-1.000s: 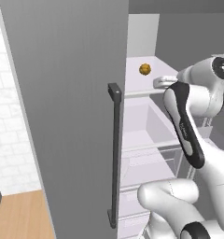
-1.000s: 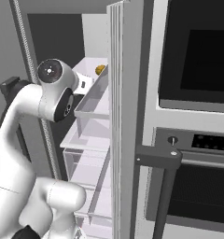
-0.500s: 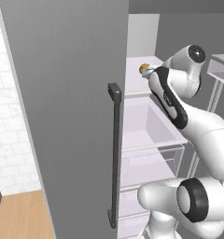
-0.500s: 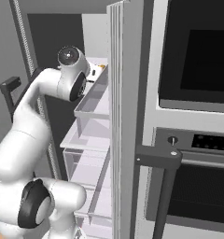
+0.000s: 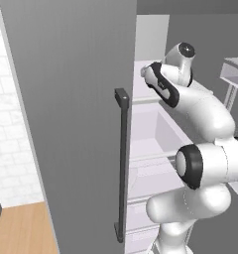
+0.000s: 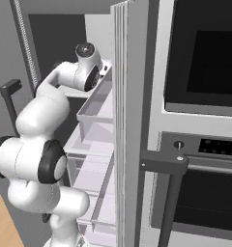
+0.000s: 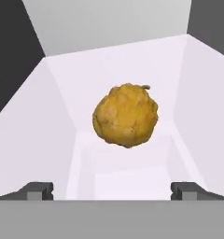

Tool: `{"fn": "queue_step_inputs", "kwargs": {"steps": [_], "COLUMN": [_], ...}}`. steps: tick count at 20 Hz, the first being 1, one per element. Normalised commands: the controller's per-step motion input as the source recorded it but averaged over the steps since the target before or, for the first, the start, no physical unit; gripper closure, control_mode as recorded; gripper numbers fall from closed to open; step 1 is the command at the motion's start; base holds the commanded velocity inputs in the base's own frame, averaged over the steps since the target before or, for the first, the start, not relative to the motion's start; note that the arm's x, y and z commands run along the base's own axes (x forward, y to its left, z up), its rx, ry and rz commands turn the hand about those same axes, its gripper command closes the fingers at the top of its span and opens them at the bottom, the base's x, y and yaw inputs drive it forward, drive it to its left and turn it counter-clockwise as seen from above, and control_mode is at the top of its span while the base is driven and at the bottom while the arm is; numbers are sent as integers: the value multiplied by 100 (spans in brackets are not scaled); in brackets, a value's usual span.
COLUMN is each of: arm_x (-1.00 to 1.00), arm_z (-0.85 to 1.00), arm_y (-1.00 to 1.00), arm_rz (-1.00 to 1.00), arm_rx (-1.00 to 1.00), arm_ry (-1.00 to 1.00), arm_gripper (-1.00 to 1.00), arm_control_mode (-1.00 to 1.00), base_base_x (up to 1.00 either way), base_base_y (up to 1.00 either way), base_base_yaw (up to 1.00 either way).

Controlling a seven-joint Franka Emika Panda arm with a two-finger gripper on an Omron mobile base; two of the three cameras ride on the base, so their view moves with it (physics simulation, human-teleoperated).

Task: Place one squash and one chicken drumstick in each tupperware on the nearby counter, to pack two identical lunches.

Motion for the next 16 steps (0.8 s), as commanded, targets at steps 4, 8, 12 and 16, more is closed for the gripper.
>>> {"fn": "queue_step_inputs", "kwargs": {"steps": [4, 8, 12, 16], "arm_x": [98, 82, 76, 39], "arm_z": [-11, -14, -13, -61], "arm_y": [-1, -14, -18, 0], "arm_rz": [0, 0, 0, 0], "arm_rx": [0, 0, 0, -7], "arm_ry": [1, 3, 3, 8], "arm_gripper": [-100, -100, -100, -100], "arm_control_mode": [-100, -100, -100, -100], "base_base_x": [0, 0, 0, 0], "base_base_y": [0, 0, 0, 0], "base_base_yaw": [0, 0, 0, 0]}}
